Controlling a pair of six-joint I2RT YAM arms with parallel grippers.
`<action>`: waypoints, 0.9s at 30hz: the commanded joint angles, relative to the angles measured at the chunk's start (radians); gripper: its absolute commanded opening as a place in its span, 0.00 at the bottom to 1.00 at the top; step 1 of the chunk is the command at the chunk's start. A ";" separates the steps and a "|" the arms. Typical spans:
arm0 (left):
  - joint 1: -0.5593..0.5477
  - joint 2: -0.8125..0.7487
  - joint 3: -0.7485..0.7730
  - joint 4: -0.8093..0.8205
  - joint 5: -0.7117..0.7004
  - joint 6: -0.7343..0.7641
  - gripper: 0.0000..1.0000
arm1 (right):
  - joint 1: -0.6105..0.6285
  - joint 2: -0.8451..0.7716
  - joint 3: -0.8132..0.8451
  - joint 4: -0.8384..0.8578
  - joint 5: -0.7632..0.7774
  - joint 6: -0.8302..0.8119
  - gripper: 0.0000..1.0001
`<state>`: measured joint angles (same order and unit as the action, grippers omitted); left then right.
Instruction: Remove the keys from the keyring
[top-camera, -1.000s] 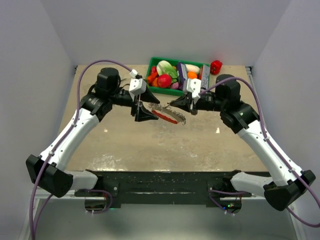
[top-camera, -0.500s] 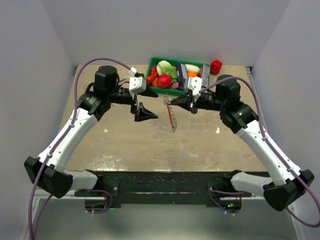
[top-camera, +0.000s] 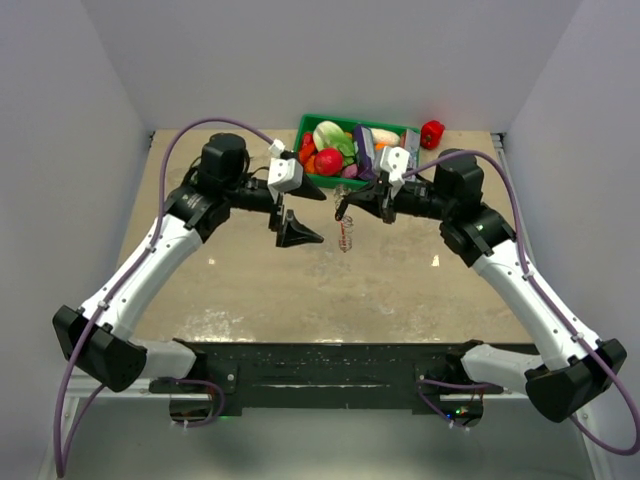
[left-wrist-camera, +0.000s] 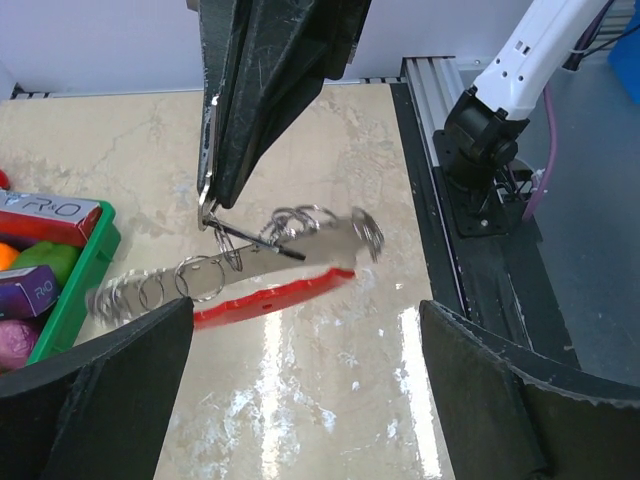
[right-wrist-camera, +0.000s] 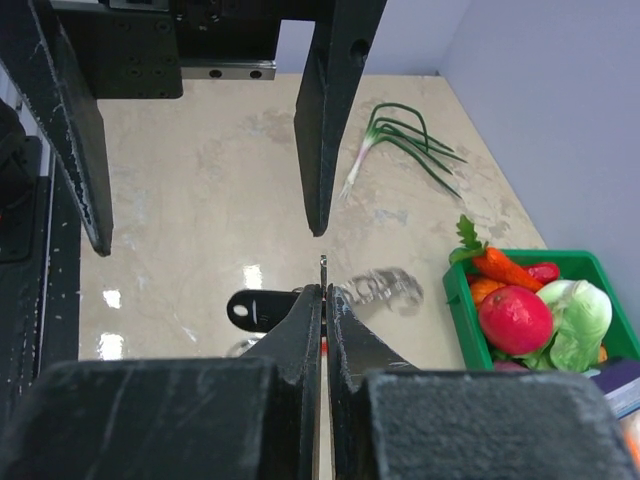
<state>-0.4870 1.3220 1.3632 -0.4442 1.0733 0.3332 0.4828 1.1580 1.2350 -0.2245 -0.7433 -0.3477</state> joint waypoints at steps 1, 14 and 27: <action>-0.013 0.016 0.019 0.055 0.005 0.004 0.99 | -0.010 -0.020 0.001 0.062 -0.018 0.023 0.00; -0.021 0.020 -0.030 0.122 0.040 -0.066 0.99 | -0.023 -0.034 -0.006 0.079 -0.025 0.039 0.00; -0.022 0.008 -0.004 0.085 0.030 -0.040 0.99 | -0.027 -0.024 0.040 -0.007 -0.013 -0.034 0.00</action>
<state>-0.5056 1.3464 1.3312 -0.3603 1.1027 0.2737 0.4614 1.1488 1.2224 -0.2173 -0.7509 -0.3355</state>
